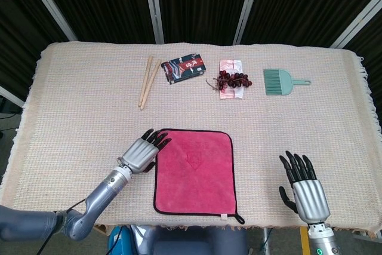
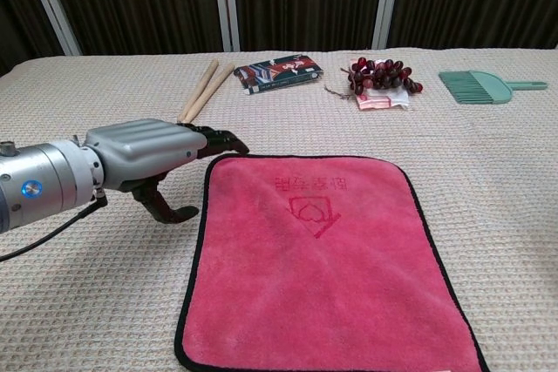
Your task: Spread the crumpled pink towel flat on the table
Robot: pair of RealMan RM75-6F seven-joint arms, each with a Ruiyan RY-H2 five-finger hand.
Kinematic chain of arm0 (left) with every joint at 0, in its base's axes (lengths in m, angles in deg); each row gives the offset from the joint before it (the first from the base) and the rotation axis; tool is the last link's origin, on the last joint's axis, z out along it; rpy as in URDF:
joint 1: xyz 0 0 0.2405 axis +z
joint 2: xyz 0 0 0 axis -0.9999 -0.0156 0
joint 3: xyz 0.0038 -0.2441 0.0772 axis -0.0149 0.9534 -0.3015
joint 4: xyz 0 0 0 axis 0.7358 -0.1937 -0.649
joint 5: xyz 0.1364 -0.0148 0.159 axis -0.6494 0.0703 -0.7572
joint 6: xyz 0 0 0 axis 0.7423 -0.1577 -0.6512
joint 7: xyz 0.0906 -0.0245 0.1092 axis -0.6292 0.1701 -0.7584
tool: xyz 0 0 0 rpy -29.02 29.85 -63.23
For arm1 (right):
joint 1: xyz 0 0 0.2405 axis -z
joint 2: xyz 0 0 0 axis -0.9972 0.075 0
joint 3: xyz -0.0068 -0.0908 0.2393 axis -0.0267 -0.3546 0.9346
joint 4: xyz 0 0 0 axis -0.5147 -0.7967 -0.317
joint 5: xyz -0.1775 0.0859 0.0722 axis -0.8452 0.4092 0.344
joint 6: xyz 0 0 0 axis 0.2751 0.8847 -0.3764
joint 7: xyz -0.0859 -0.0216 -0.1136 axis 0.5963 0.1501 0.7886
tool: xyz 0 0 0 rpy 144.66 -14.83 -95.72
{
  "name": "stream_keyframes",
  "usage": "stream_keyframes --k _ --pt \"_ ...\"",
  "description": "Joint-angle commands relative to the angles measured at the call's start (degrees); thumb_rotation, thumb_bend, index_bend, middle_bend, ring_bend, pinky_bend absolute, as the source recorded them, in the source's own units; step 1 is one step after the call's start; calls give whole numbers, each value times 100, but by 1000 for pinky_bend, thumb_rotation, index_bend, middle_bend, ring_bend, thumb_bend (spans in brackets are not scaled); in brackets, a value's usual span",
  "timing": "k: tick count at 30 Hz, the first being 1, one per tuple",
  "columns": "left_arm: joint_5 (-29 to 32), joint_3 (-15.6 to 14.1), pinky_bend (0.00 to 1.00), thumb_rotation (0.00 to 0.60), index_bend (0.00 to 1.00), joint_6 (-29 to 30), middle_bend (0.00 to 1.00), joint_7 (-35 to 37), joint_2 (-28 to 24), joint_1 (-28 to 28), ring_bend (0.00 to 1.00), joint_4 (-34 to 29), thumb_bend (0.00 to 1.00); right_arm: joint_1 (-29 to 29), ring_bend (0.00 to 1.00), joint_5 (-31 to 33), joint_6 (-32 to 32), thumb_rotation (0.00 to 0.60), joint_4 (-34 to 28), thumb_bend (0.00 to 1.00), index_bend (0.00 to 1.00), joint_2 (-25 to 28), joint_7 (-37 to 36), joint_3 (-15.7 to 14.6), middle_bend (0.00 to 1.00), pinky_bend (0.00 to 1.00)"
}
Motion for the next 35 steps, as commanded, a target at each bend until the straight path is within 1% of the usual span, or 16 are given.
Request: stream_keyframes --k 1,4,6,11,14,17,21,25,28,30,35 --pt "-231 33 12 600 0 355 0 297 -149 254 0 -306 356 -12 0 0 -8 600 27 418 0 1 -30 23 0 0" --pt "-482 -56 11 600 0 889 0 508 -254 618 0 -588 257 -19 0 11 -55 600 102 417 0 4 -37 82 0 0" --pt "-721 -182 11 600 0 1258 0 602 -331 876 0 -730 215 -24 0 10 -100 600 163 417 0 9 -36 125 0 0" --pt "-1188 -593 11 600 0 2197 0 648 -646 1608 0 -1199 133 -45 0 18 -174 600 342 417 0 66 -148 205 0 0" --pt "-1654 -897 6 600 0 2858 0 732 -919 2111 0 -1438 101 -42 0 -7 -203 600 385 402 0 174 -161 202 0 0" --pt "-2130 -1233 0 600 0 3426 0 867 -1196 2601 0 -1417 89 7 0 -83 -301 600 373 357 0 283 -177 154 0 0" --pt "-2371 -1417 0 600 0 3890 0 1097 -1455 3043 0 -1226 66 89 0 -179 -413 600 399 314 0 388 -159 66 0 0" --pt "-2520 -1431 0 600 0 4238 0 1134 -1738 3357 0 -837 27 174 0 -259 -515 600 462 270 0 470 -60 -6 0 0" --pt "-2534 -1367 0 600 0 4470 0 1434 -1928 3617 0 -588 16 233 0 -272 -609 600 519 264 0 501 -81 -13 0 0" --pt "-2423 -1307 0 600 0 4524 0 1699 -2046 3778 0 -453 14 258 0 -269 -653 600 533 263 0 530 -155 -12 0 0" --pt "-2223 -1189 0 600 0 4468 0 1950 -2172 4048 0 -71 14 249 0 -188 -640 600 596 264 0 500 -203 61 0 0"
